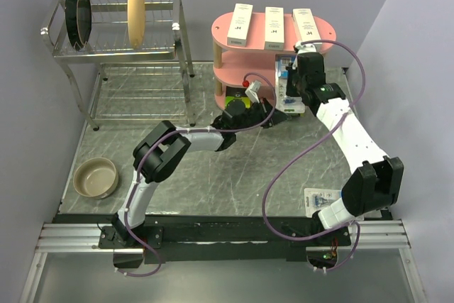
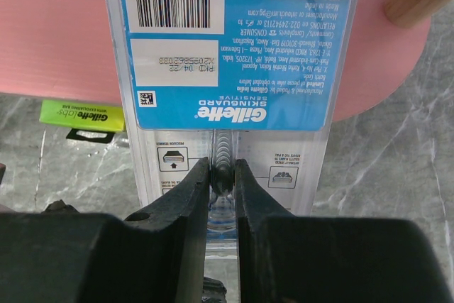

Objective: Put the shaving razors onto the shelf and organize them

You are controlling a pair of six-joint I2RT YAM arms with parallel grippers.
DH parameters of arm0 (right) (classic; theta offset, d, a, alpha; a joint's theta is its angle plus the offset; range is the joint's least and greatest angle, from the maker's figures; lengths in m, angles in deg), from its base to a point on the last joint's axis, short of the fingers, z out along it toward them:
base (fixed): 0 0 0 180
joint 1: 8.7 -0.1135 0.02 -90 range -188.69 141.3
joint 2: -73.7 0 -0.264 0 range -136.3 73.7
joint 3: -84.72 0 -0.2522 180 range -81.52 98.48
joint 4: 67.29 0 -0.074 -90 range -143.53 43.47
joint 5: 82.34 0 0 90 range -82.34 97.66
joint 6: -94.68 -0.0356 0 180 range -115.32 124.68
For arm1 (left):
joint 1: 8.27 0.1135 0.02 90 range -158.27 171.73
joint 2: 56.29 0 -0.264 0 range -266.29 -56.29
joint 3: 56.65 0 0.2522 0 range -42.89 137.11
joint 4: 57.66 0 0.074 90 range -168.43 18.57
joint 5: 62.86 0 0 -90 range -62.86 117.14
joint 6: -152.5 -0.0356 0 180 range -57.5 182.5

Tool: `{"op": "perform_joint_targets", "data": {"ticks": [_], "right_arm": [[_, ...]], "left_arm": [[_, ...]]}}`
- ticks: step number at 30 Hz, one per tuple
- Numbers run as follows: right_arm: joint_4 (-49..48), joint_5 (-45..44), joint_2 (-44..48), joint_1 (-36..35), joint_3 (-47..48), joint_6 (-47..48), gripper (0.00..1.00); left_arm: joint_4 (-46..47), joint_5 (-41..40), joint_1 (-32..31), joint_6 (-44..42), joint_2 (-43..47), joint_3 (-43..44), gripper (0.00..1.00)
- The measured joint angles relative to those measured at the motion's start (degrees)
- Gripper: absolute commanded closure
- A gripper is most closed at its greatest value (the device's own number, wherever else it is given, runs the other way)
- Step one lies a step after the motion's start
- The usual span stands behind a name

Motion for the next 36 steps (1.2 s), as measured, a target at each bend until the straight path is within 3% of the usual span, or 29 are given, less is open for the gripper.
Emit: {"op": "perform_joint_targets", "data": {"ticks": [2, 23, 26, 30, 36], "right_arm": [[-0.1, -0.3, -0.3, -0.1, 0.0, 0.0, 0.86], [-0.4, -1.2, -2.9, -0.7, 2.2, 0.2, 0.87], [-0.4, -1.3, -3.1, -0.8, 2.3, 0.2, 0.79], [-0.4, -1.6, -3.2, -0.9, 2.4, 0.2, 0.57], [-0.5, -2.6, -3.6, -0.9, 2.8, 0.5, 0.5]], "left_arm": [[0.0, -0.5, 0.0, 0.9, 0.0, 0.1, 0.99], [-4.2, -2.8, 0.1, 9.3, -1.4, -3.2, 0.99], [-6.4, -4.2, 0.3, 9.6, -1.8, -1.9, 0.99], [-8.5, -6.0, 0.4, 9.6, -3.3, 2.2, 0.99], [-9.1, -7.6, 0.7, 9.1, -4.2, 3.8, 0.99]]}}
